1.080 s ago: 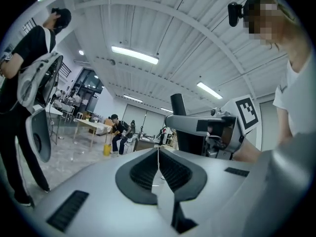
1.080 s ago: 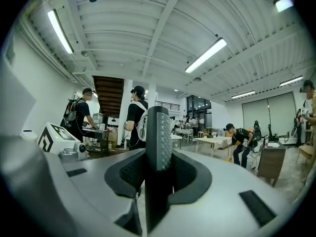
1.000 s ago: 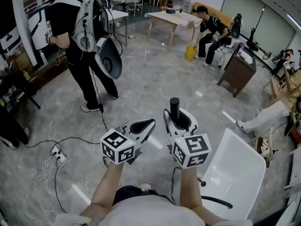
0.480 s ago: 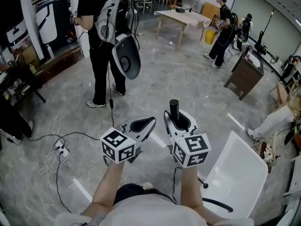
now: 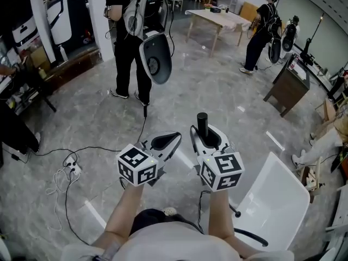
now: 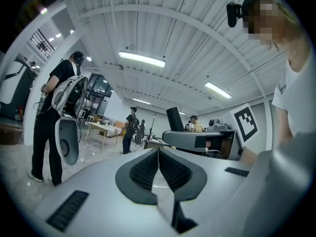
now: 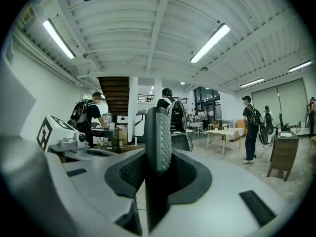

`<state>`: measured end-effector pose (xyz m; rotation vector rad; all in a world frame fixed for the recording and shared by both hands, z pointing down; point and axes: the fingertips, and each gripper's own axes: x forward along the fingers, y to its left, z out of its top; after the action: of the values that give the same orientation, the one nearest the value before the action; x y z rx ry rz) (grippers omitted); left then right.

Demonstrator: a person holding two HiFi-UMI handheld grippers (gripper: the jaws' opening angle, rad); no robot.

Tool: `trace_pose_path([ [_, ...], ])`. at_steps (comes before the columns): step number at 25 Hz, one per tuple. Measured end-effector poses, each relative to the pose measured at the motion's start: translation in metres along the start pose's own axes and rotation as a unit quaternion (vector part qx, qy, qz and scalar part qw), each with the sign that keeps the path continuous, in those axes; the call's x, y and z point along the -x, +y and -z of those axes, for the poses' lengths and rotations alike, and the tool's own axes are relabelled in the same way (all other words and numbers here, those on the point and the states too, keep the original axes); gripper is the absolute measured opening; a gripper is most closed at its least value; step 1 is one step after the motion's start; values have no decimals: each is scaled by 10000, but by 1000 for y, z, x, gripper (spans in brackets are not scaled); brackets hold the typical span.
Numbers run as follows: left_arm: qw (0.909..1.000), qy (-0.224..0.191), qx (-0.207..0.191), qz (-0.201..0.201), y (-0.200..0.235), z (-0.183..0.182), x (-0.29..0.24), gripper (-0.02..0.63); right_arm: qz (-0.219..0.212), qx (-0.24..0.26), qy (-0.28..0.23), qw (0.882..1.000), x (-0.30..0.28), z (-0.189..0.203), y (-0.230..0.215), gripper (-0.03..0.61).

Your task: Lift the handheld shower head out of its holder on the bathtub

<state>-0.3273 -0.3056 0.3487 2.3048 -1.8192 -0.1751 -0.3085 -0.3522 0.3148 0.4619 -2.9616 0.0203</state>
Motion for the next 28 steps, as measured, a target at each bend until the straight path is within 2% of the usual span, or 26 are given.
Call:
trace_pose_path([
  [28, 9995, -217, -48, -235, 9, -10, 1, 14, 19, 38, -23, 10000, 5, 0, -1, 123],
])
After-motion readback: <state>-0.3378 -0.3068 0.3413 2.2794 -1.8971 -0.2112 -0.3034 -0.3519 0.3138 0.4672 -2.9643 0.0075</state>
